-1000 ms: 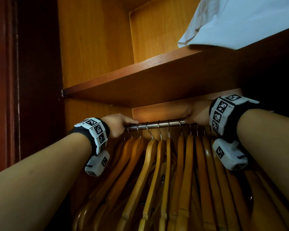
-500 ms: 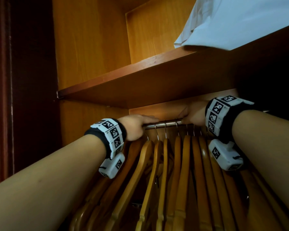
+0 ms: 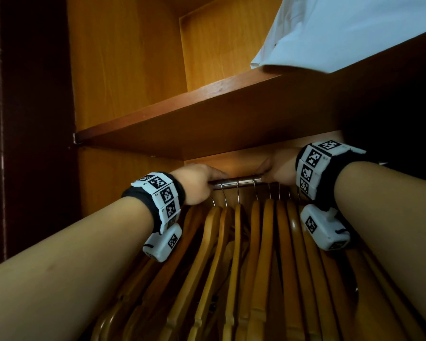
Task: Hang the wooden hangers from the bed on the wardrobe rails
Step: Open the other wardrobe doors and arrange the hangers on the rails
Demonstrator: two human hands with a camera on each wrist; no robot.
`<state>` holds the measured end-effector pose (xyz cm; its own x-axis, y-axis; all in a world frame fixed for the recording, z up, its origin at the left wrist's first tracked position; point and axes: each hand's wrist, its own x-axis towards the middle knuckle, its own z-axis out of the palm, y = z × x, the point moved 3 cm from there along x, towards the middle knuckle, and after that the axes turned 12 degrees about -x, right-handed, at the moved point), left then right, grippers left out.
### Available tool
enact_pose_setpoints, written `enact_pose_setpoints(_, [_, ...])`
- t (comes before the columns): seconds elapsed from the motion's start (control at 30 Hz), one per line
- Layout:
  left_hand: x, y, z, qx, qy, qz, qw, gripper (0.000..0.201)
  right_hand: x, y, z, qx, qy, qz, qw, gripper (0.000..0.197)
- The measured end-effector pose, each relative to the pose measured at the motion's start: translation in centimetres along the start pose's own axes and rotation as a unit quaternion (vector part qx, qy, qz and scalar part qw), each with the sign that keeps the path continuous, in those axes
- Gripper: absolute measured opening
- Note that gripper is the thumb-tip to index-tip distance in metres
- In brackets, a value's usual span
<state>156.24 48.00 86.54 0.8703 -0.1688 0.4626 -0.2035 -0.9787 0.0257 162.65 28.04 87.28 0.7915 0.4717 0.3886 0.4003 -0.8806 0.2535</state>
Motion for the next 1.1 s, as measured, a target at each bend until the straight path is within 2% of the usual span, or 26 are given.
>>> enact_pose_setpoints(0.23, [0.2,1.5,0.5,-0.005,-0.017,0.017,1.0,0.063,0.1,0.3,-0.1,0.039,-0.002,0.013,0.999,0.041])
enact_pose_setpoints(0.33, [0.2,1.9,0.5,-0.004,-0.018,0.018,1.0,0.065,0.1,-0.1,0.1,0.023,-0.007,-0.002,1.0,0.039])
enact_pose_setpoints(0.43, [0.1,2.3,0.3,-0.006,-0.019,0.017,1.0,0.065,0.5,0.6,0.5,0.023,0.01,0.009,1.0,0.051])
enact_pose_setpoints(0.57, [-0.2,2.7,0.1,-0.015,-0.015,0.021,1.0,0.065,-0.6,0.1,0.3,0.069,0.042,0.024,0.996,0.037])
enact_pose_setpoints(0.7, [-0.3,2.8,0.1,-0.033,-0.015,0.024,0.999,0.064,-0.5,0.2,0.3,0.072,0.034,0.029,0.996,0.038])
enact_pose_setpoints(0.87, [0.0,2.9,0.4,-0.054,-0.015,0.026,0.998,0.065,-1.2,-0.6,-0.6,0.073,-0.013,-0.013,0.997,0.059])
enact_pose_setpoints(1.0, [0.0,3.2,0.0,-0.038,-0.024,0.028,0.999,0.07,-1.5,-0.8,-1.0,0.081,-0.042,-0.048,0.995,0.053])
enact_pose_setpoints(1.1, [-0.1,3.4,-0.1,-0.024,-0.032,0.031,0.999,0.07,-1.4,-0.7,-0.9,0.08,-0.047,-0.038,0.995,0.048])
